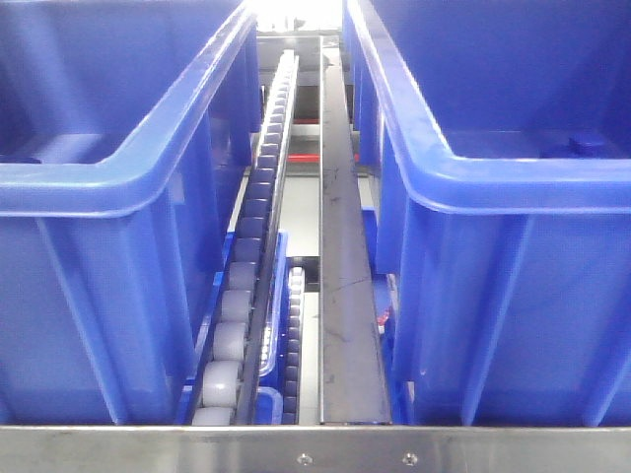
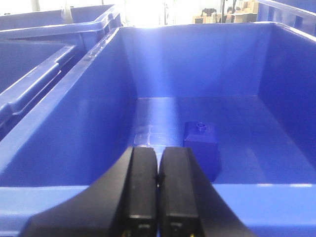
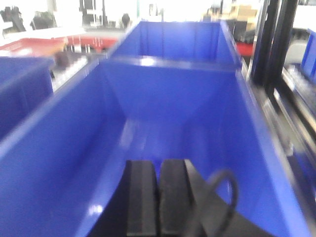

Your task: Pick and sort blue part to right shelf

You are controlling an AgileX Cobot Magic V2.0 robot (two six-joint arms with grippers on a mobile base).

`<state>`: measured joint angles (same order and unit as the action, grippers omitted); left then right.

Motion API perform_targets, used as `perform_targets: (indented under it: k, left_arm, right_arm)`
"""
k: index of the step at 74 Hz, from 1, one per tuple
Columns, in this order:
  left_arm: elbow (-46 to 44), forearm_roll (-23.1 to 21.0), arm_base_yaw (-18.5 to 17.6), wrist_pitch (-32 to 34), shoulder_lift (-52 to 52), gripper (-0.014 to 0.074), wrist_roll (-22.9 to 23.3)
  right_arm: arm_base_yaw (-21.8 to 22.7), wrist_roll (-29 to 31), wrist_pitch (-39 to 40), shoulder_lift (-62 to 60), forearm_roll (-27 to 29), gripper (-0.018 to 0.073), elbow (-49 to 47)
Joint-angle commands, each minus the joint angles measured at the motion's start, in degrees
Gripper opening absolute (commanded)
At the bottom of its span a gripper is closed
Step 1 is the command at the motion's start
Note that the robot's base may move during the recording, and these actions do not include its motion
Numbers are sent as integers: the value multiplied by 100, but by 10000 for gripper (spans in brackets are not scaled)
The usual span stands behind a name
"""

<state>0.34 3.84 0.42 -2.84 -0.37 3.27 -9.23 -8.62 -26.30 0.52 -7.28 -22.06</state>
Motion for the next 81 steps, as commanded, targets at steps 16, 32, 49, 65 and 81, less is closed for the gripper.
perform_targets:
  k: [16, 32, 49, 65, 81]
  left_arm:
    - [141, -38, -2, 507, -125, 127, 40]
    - [141, -38, -2, 507, -113, 127, 40]
    - [141, -38, -2, 507, -113, 127, 40]
    - [141, -38, -2, 507, -113, 127, 40]
    - [141, -38, -2, 507, -113, 127, 40]
  right_arm:
    - [835, 49, 1916, -115, 363, 62, 1087]
    - [834, 139, 3524, -234, 338, 62, 2219]
    - [829, 139, 3865, -234, 333, 62, 2259]
    - [829, 139, 3858, -234, 333, 62, 2259]
    - [829, 139, 3851, -234, 333, 62, 2259]
